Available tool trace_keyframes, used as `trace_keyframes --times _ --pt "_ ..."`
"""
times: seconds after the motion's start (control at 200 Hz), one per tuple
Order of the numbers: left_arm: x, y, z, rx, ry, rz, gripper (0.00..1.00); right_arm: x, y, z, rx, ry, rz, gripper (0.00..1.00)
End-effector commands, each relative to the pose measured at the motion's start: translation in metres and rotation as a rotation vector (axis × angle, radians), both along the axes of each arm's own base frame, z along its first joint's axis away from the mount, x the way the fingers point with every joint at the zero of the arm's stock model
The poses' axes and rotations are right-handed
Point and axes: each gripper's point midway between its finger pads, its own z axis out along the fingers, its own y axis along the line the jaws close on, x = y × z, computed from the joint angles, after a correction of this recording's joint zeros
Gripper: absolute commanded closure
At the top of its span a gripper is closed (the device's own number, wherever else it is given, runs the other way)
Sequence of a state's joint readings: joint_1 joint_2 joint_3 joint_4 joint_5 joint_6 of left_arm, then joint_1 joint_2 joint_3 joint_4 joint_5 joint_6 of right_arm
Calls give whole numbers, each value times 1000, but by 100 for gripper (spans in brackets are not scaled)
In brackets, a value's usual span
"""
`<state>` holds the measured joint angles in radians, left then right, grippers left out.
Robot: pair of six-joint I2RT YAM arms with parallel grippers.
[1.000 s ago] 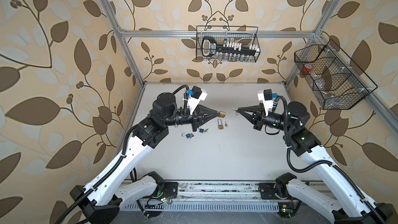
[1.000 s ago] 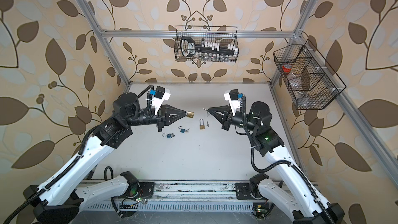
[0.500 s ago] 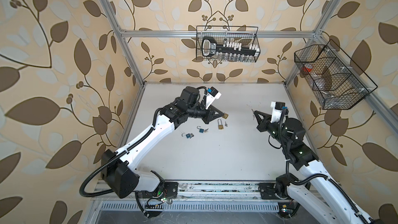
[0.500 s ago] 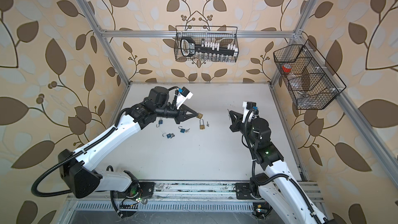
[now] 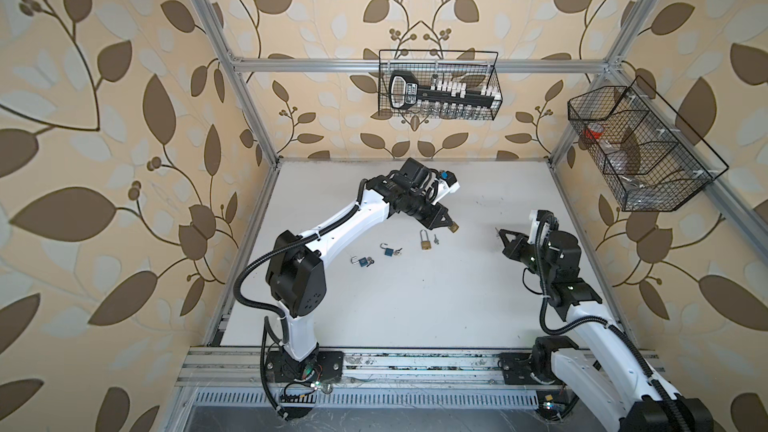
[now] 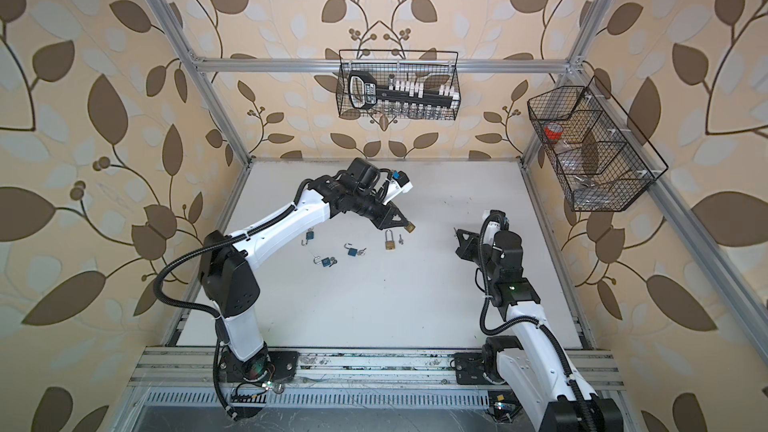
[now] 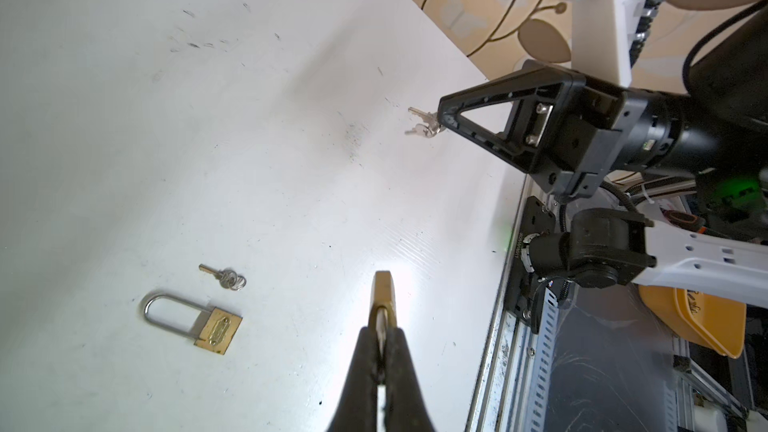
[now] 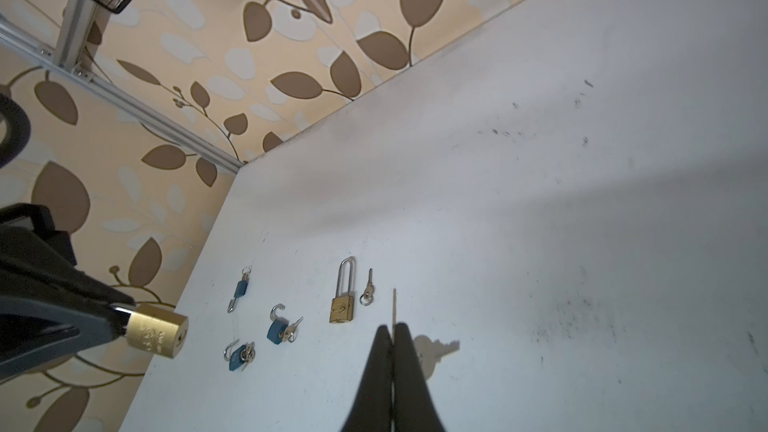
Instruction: Lock with the key
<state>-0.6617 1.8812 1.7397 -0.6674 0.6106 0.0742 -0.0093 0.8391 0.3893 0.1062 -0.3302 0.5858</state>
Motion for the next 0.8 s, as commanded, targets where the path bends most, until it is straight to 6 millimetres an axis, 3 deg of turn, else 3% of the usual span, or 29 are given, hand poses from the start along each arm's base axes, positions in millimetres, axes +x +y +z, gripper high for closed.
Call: trace_keyframes --times 0.0,0.195,0.35,0.365,0.511,0.796 --pt "0 -4 -5 43 14 -35 100 -5 13 -1 112 3 60 100" --pt "10 -19 -35 71 33 -71 100 -16 7 -9 72 34 35 100" --pt "6 -32 -65 106 124 -156 100 -23 6 -10 50 39 32 100" --pt "8 -36 -59 97 110 -164 100 -24 6 -9 50 38 33 100" --pt "5 -50 -80 123 140 -217 100 -28 6 -10 45 36 36 100" --pt "9 -60 -107 136 175 -242 100 -28 11 -8 54 40 68 100"
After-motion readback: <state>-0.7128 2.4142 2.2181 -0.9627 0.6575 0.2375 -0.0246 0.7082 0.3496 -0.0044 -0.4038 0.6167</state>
